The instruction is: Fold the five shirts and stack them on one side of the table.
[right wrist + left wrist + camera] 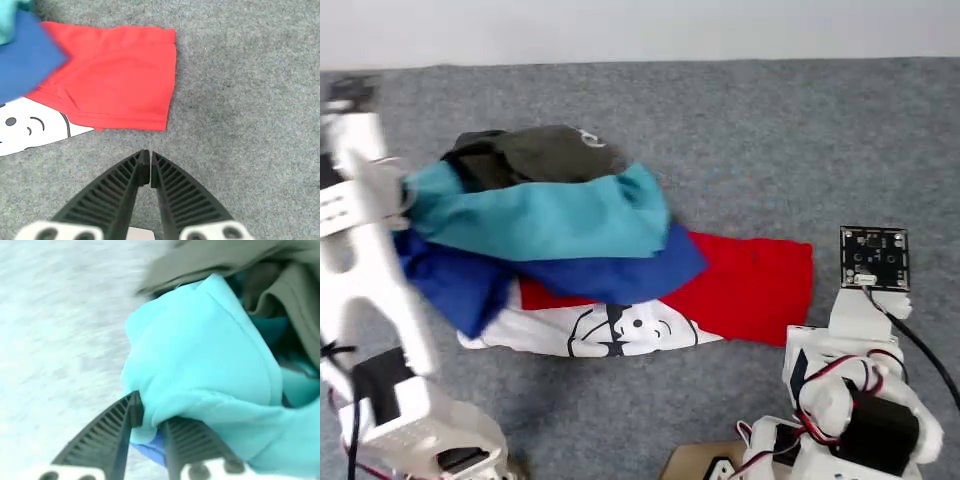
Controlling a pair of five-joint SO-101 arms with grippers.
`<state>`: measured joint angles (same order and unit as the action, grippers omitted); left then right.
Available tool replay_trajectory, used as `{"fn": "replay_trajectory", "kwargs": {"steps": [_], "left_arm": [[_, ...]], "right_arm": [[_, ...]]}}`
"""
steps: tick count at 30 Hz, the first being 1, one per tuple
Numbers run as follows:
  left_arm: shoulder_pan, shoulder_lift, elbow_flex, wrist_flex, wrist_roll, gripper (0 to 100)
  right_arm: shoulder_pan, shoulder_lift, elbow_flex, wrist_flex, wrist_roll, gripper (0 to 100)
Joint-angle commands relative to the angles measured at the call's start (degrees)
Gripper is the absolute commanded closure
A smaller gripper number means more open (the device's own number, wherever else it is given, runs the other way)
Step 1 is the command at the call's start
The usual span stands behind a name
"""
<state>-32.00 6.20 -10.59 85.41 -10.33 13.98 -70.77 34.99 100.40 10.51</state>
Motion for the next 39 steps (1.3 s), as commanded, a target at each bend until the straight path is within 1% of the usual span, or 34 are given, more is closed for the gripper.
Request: {"fn": "replay_trajectory", "kwargs": {"steps": [1, 6, 10, 17, 22, 26, 32, 39], "left_arm": [[-9.2, -4.0, -2.8, -4.0, -0.4, 100], [-19.5, -4.0, -2.8, -7.6, -2.3, 100], [-27.0, -4.0, -2.8, -10.7, -2.4, 100], [-34.6, -4.7, -2.8, -14.6, -1.8, 100], [-37.9, -6.7, -2.8, -18.5, 2.1, 100], [-38.5, -8.1, -2.8, -21.1, 4.3, 100], [-40.4, -9.1, -2.9, -23.9, 5.7, 100], [-44.5, -8.4, -7.7, -30.5, 6.2, 100]], "right_arm": [[0.3, 0.2, -2.7, 2.0, 0.2, 98.3], [0.3, 0.3, -2.7, 2.0, 0.2, 98.3], [0.3, 0.3, -2.7, 2.0, 0.2, 98.3], [0.3, 0.3, -2.6, 2.0, 0.2, 98.3], [0.3, 0.3, -2.6, 2.0, 0.2, 98.3], [0.3, 0.3, -2.6, 2.0, 0.2, 98.3], [0.3, 0.3, -2.6, 2.0, 0.2, 98.3], [0.3, 0.0, 0.4, 2.0, 0.4, 98.3]]}}
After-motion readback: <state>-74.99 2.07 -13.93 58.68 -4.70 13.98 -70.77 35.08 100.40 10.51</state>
